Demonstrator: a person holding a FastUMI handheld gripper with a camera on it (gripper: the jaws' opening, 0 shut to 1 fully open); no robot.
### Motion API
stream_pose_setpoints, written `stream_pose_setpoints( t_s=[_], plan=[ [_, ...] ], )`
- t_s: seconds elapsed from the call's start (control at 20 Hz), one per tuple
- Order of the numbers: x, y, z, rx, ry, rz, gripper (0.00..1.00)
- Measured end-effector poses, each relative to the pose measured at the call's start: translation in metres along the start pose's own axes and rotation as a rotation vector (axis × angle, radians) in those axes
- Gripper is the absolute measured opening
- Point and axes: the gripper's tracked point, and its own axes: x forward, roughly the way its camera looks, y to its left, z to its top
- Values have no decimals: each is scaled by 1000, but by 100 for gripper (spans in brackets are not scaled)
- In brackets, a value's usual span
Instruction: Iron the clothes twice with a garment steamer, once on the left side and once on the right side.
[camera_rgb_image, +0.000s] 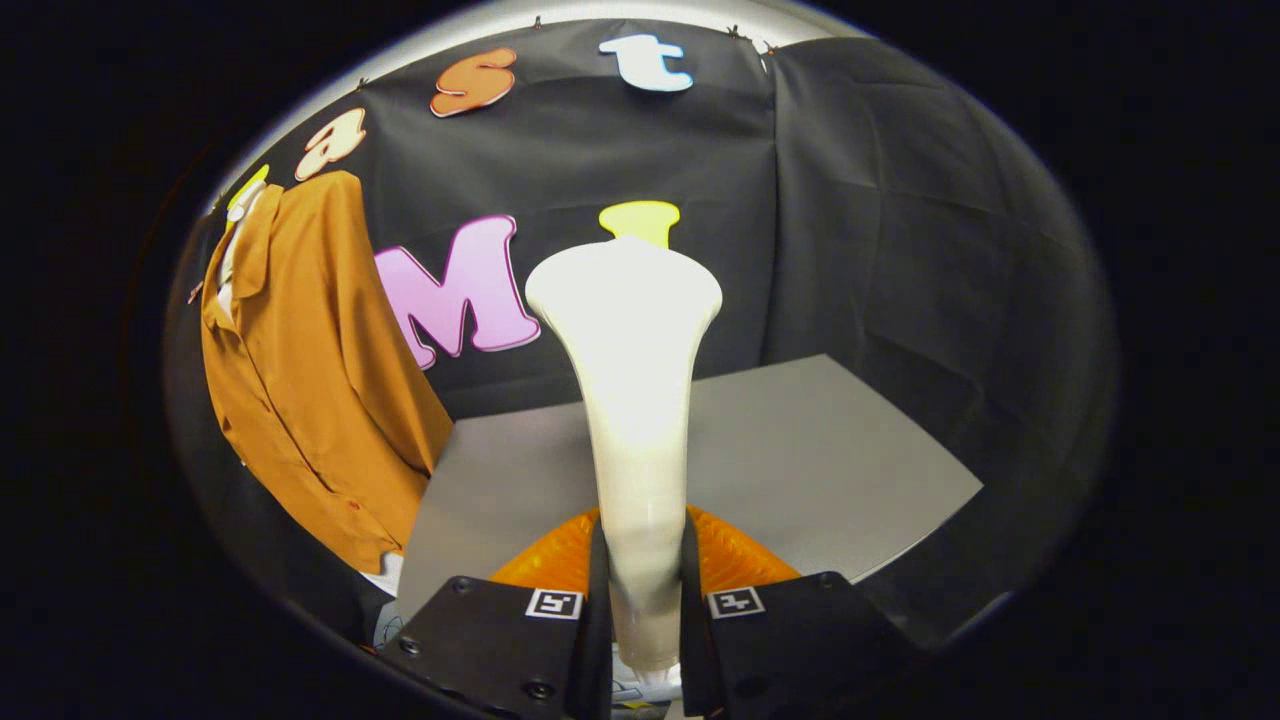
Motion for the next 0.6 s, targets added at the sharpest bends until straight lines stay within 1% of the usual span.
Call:
stream_pose_setpoints(
  t_s=[0.25, 0.45, 0.6],
  plan=[
    [-62, 44, 26, -5, -104, 24, 31],
    [-104, 96, 36, -10, -167, 51, 30],
    [-125, 138, 39, -33, -207, 71, 31]
  ],
)
